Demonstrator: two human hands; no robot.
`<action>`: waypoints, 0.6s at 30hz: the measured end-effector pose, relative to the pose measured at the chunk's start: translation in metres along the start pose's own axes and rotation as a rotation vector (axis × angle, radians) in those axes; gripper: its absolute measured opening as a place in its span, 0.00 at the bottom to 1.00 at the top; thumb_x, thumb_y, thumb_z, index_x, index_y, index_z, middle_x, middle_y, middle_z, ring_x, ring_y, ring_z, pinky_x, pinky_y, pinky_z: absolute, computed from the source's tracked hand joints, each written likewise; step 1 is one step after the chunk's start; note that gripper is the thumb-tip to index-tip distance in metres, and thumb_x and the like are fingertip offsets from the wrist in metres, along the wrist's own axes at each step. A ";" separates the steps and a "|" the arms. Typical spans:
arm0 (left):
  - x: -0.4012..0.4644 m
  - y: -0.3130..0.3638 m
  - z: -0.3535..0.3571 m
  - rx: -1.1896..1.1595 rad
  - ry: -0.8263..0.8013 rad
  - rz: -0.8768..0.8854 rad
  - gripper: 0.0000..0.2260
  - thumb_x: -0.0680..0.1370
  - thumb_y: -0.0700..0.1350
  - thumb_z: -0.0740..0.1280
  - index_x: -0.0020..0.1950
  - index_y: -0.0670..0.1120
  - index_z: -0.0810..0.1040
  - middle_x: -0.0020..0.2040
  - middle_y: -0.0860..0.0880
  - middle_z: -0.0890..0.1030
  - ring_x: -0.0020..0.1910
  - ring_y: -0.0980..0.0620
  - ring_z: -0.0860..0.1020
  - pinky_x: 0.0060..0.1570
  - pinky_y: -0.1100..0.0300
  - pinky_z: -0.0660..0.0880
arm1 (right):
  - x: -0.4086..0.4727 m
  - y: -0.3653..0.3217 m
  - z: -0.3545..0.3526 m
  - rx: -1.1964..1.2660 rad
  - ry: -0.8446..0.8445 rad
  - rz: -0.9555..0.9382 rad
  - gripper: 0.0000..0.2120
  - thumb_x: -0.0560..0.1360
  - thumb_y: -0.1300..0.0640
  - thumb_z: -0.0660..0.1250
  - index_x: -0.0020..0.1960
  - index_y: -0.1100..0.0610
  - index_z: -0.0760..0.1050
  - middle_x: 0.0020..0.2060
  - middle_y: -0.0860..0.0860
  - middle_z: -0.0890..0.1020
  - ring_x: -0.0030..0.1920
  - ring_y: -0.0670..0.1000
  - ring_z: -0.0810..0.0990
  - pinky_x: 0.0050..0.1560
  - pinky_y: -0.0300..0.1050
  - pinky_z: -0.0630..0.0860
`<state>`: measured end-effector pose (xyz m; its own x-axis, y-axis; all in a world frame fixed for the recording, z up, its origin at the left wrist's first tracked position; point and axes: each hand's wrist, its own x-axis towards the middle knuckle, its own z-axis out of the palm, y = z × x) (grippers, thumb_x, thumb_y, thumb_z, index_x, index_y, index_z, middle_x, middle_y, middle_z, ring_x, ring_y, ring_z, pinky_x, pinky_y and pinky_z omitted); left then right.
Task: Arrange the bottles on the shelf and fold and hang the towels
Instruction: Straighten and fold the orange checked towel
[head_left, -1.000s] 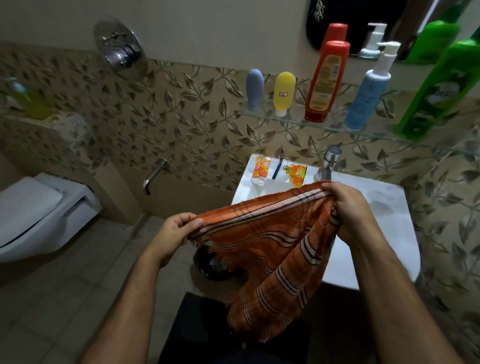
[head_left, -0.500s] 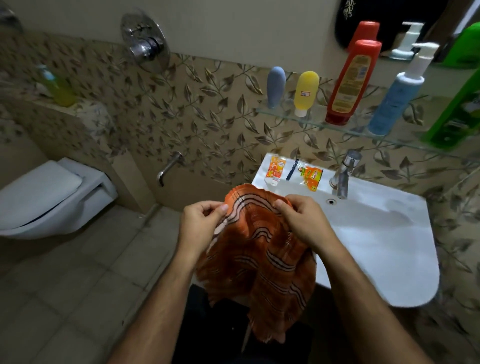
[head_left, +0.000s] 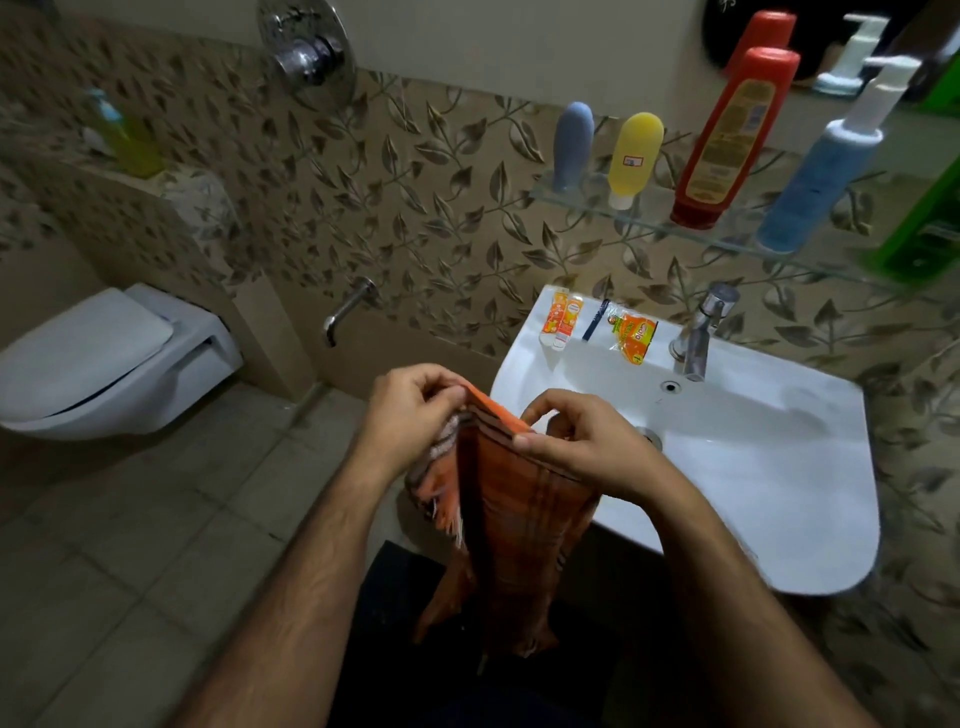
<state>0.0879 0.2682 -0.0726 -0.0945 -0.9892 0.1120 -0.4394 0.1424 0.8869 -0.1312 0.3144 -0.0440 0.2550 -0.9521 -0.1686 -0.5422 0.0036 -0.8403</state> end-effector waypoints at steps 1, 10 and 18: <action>0.003 0.000 -0.003 0.040 0.055 -0.016 0.11 0.73 0.43 0.72 0.35 0.59 0.82 0.36 0.62 0.84 0.38 0.63 0.82 0.39 0.67 0.76 | -0.004 0.001 -0.003 0.046 -0.013 0.039 0.14 0.70 0.46 0.76 0.49 0.50 0.77 0.34 0.51 0.84 0.32 0.48 0.82 0.34 0.42 0.77; 0.021 0.021 -0.043 0.167 0.354 -0.075 0.03 0.74 0.45 0.71 0.43 0.51 0.84 0.36 0.60 0.81 0.35 0.67 0.79 0.37 0.70 0.74 | -0.041 0.006 -0.019 0.522 -0.323 0.063 0.05 0.73 0.56 0.71 0.44 0.58 0.78 0.36 0.54 0.80 0.35 0.50 0.79 0.36 0.43 0.74; 0.021 -0.006 -0.051 0.030 0.166 -0.218 0.01 0.74 0.41 0.73 0.44 0.44 0.84 0.36 0.51 0.83 0.33 0.60 0.78 0.35 0.69 0.73 | -0.025 -0.018 -0.007 0.632 0.224 -0.074 0.08 0.77 0.59 0.67 0.40 0.56 0.82 0.34 0.57 0.84 0.34 0.51 0.82 0.35 0.41 0.79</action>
<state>0.1337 0.2446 -0.0529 0.1521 -0.9883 -0.0061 -0.4598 -0.0762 0.8848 -0.1332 0.3365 -0.0207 0.0645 -0.9969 -0.0449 0.0603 0.0488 -0.9970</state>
